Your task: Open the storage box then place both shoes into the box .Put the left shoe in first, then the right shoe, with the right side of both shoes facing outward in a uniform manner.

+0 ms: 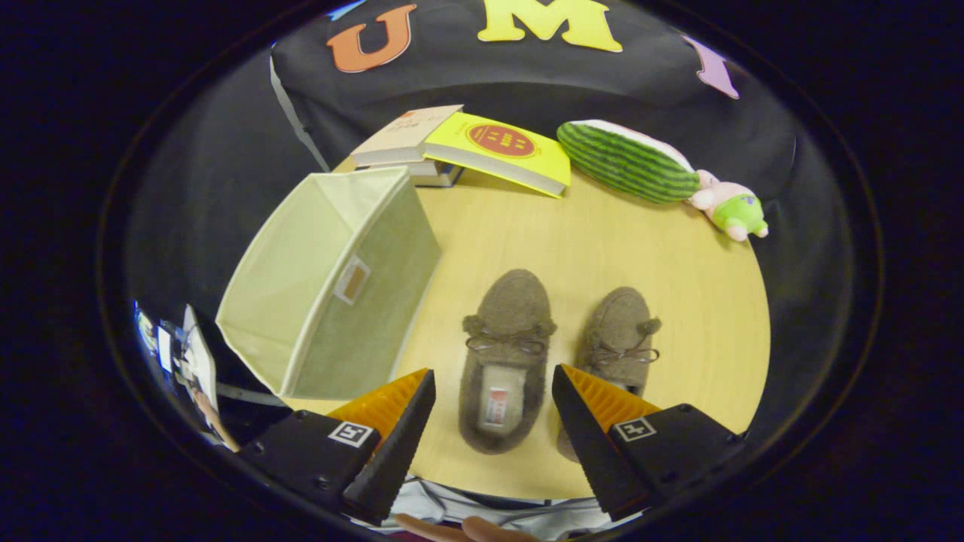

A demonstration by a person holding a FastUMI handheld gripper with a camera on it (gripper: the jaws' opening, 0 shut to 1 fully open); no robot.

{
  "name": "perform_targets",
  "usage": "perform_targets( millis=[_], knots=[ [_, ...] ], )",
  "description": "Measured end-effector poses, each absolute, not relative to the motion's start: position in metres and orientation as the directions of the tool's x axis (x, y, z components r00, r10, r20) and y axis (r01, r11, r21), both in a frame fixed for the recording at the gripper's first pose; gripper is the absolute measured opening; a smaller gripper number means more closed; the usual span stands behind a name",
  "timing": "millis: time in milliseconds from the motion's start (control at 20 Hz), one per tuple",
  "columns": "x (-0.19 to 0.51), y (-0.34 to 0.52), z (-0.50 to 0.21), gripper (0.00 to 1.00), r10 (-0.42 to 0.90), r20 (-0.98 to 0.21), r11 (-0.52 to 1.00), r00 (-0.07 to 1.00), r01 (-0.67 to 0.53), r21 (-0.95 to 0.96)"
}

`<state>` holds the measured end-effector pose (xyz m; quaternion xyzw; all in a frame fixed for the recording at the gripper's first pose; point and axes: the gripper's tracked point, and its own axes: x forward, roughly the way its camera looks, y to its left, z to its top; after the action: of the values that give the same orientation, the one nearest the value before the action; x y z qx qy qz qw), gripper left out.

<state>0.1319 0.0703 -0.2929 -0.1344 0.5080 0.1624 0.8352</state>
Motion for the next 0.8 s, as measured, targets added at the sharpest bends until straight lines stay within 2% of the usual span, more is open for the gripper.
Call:
perform_targets(
  millis=[150,350,550,700,800],
  knots=[
    [0.139,0.055,-0.316,0.99,0.073,-0.909,0.912,0.410,-0.397,-0.106],
    [0.145,0.051,-0.350,0.86,0.077,-0.939,0.931,0.336,-0.360,-0.053],
    [0.153,0.034,-0.385,0.48,-0.002,-0.957,0.945,0.289,-0.312,-0.097],
    [0.153,0.041,-0.399,0.20,0.019,-0.962,0.945,0.272,-0.320,-0.072],
    [0.153,0.042,-0.396,0.08,0.026,-0.959,0.947,0.283,-0.315,-0.068]
  ],
)
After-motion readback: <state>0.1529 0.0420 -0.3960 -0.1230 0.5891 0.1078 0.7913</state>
